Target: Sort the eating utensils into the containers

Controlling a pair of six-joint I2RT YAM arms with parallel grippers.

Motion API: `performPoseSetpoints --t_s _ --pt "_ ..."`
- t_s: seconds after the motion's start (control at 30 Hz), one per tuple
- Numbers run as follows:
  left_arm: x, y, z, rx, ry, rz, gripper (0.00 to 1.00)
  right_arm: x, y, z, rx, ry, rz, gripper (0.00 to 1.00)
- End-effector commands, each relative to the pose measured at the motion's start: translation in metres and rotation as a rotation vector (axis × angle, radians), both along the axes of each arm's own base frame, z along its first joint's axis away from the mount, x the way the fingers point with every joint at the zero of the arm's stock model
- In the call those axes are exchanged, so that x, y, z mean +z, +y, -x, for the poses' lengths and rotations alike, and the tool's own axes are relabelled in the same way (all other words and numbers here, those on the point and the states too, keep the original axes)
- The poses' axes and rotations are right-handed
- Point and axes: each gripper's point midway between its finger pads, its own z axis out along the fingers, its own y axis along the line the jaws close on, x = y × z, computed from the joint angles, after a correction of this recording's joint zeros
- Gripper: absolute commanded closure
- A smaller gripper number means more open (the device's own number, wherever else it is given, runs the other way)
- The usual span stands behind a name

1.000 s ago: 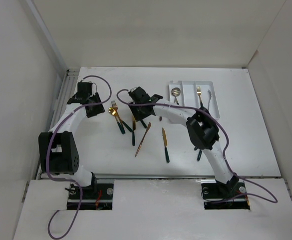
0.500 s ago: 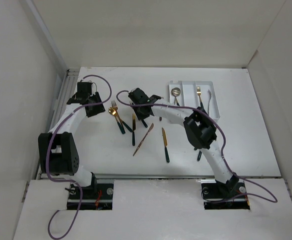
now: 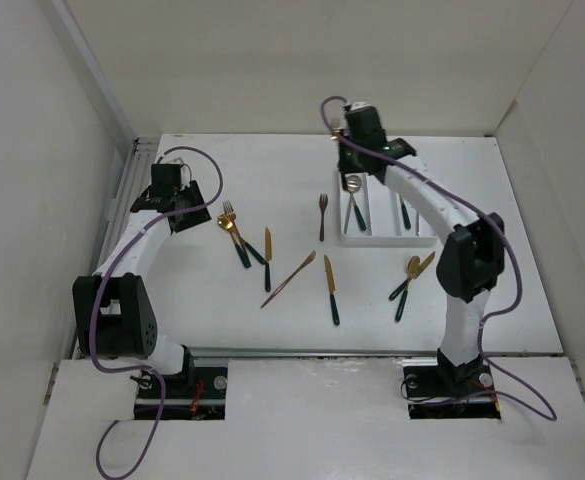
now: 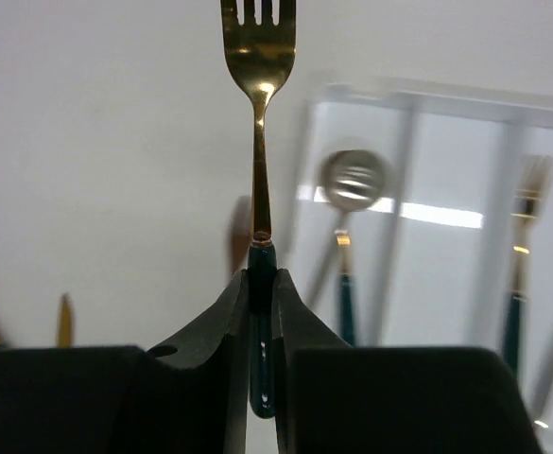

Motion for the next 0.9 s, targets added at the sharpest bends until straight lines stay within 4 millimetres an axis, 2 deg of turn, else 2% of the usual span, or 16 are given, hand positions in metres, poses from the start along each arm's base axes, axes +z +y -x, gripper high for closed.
performPoseSetpoints --t_s 0.0,0.03,0.07,0.1,0.13,0.17,0.23,0.27,0.3,0.5,0.6,0.7,0.73,0.77,0.83,0.87 --pt "0.008 -0.002 0.003 -0.006 -0.034 0.019 0.59 -0.009 -0.052 0.001 -0.103 0.029 0.012 1.0" --pt "0.007 -0.002 0.003 -0.006 -0.034 0.019 0.59 -0.027 -0.08 0.003 -0.154 0.07 0.039 1.0" --pt "0.009 -0.002 0.001 -0.006 -0.043 0.019 0.59 -0.034 -0.092 0.006 -0.174 0.087 0.046 1.0" --pt "0.009 -0.002 0.001 -0.006 -0.043 0.019 0.59 -0.028 -0.103 0.006 -0.188 0.066 0.043 1.0" --pt "0.009 -0.004 0.001 -0.013 -0.043 0.027 0.59 -0.031 -0.125 0.003 -0.231 0.068 0.042 1.0" --pt "0.009 -0.004 0.001 -0.013 -0.043 0.027 0.59 -0.044 -0.137 0.009 -0.245 0.091 0.058 1.0" --pt "0.009 -0.004 0.001 -0.013 -0.043 0.027 0.59 -0.046 -0.154 0.01 -0.24 0.088 0.066 1.0" --pt "0.009 -0.004 0.001 -0.013 -0.043 0.027 0.59 -0.053 -0.169 0.012 -0.256 0.106 0.084 1.0" --pt "0.009 -0.004 0.001 -0.013 -0.043 0.027 0.59 -0.053 -0.175 0.011 -0.248 0.104 0.104 1.0" --pt "0.009 -0.004 0.001 -0.013 -0.043 0.027 0.59 -0.088 -0.22 0.01 -0.31 0.165 0.142 1.0" --pt "0.005 -0.004 0.004 -0.013 -0.034 0.027 0.58 -0.101 -0.225 0.005 -0.312 0.193 0.155 0.99" --pt "0.002 -0.005 0.006 -0.019 -0.025 0.034 0.58 -0.105 -0.225 0.002 -0.304 0.216 0.168 0.83" --pt "0.002 -0.005 0.006 -0.019 -0.024 0.034 0.56 -0.105 -0.226 -0.001 -0.311 0.212 0.174 0.72" --pt "0.002 -0.005 0.006 -0.019 -0.024 0.034 0.56 -0.105 -0.226 -0.001 -0.311 0.212 0.174 0.65" --pt "-0.001 -0.007 0.009 -0.024 -0.015 0.041 0.56 -0.101 -0.23 0.001 -0.332 0.209 0.182 0.49" --pt "0.0 -0.007 0.007 -0.025 -0.024 0.041 0.56 -0.093 -0.23 0.001 -0.334 0.192 0.177 0.45"
